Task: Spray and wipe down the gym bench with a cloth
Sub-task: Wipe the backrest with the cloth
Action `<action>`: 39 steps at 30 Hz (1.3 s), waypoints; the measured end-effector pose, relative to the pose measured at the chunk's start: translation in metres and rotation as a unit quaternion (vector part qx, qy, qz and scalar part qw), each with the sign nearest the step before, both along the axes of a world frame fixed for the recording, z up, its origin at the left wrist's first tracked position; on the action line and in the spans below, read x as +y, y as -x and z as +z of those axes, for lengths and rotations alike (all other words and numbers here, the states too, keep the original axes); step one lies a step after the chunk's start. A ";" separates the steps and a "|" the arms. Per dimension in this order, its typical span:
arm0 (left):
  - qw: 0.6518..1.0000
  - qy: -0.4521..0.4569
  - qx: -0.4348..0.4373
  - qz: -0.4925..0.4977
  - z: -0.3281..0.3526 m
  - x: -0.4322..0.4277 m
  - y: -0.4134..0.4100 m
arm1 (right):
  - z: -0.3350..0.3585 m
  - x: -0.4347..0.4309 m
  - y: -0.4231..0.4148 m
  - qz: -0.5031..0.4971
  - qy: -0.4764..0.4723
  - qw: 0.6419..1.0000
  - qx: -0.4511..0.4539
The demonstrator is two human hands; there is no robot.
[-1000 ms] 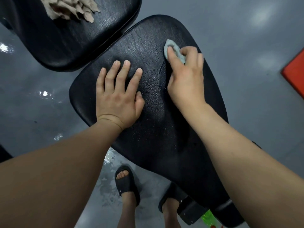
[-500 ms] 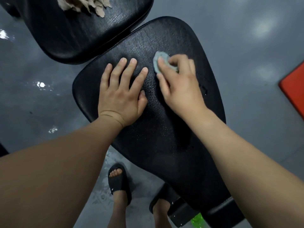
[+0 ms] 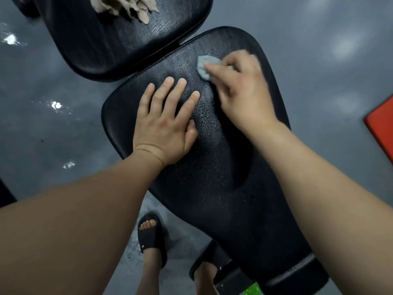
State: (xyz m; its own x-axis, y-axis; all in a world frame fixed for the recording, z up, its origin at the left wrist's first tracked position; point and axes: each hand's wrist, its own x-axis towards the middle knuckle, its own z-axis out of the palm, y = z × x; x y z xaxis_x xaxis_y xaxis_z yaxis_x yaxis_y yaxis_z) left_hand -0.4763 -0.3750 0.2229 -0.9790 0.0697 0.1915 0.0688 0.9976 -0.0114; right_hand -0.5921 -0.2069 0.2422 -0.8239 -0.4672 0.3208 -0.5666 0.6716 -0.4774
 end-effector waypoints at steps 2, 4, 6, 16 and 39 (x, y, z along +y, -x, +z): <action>1.000 0.000 0.003 -0.001 0.000 -0.001 0.001 | -0.002 0.005 0.018 -0.090 0.018 0.996 0.009; 1.000 -0.004 0.002 0.000 0.000 -0.001 0.000 | -0.002 -0.008 0.023 -0.166 0.029 0.986 -0.008; 1.000 -0.008 0.008 0.000 -0.001 0.000 0.000 | 0.003 -0.031 0.015 -0.108 0.029 0.994 -0.011; 1.000 -0.017 0.023 -0.005 -0.003 -0.002 0.000 | 0.009 -0.045 0.027 -0.147 0.022 0.989 -0.016; 0.999 -0.001 0.030 -0.011 -0.003 -0.001 0.002 | -0.007 0.021 0.022 -0.262 0.040 0.963 -0.053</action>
State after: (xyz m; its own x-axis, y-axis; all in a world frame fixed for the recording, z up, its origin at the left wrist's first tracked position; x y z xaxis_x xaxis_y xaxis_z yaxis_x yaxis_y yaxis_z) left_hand -0.4778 -0.3761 0.2199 -0.9639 0.0914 0.2499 0.0907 0.9958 -0.0142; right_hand -0.6143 -0.1862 0.2353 -0.9695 0.0454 0.2406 -0.1051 0.8104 -0.5763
